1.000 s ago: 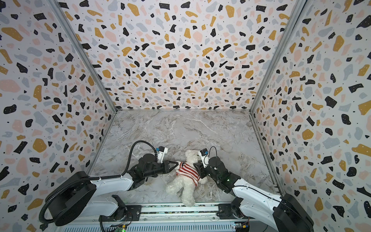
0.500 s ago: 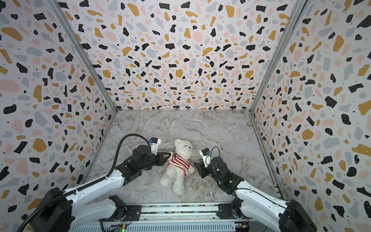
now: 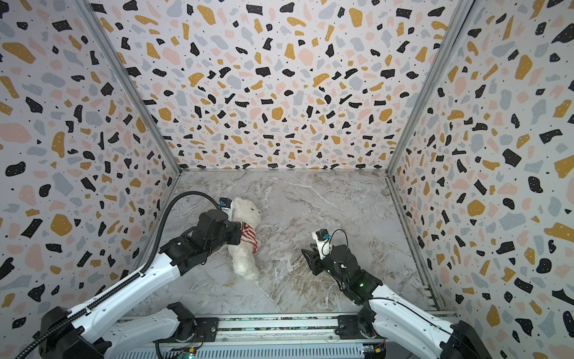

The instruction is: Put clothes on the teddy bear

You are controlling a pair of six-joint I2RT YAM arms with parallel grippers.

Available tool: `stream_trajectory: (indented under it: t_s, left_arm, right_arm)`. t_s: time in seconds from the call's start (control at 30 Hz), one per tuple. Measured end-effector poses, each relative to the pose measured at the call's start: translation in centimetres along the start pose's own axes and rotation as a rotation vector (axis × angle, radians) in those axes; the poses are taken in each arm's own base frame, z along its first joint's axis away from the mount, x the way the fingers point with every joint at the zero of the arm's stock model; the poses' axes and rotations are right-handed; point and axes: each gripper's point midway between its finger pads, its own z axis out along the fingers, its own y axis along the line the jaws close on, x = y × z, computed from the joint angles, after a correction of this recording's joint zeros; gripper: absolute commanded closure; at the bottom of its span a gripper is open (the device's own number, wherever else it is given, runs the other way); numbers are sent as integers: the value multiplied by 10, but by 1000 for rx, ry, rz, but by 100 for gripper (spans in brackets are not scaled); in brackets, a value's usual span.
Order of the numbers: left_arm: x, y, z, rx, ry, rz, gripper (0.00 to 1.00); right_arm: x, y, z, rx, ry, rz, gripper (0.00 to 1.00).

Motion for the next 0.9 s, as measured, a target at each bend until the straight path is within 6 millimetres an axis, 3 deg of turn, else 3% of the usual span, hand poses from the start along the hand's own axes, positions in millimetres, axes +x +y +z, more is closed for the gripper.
stream_trajectory:
  t_s: [0.17,0.37,0.63,0.9]
  left_arm:
    - [12,8,12,-84,41,58,100]
    - [22,-10,32,-107,89,140,100]
    - [19,-64,62,-47,106,199,100]
    - [50,-131,101,80,167,208,100]
  right_arm:
    - [2,-13,-4,36,-8,22,56]
    - [-1,-19,-9,47,-23,41,56]
    - [1,-28,-17,64,-47,67,56]
    - [-9,-44,-29,98,-93,100,55]
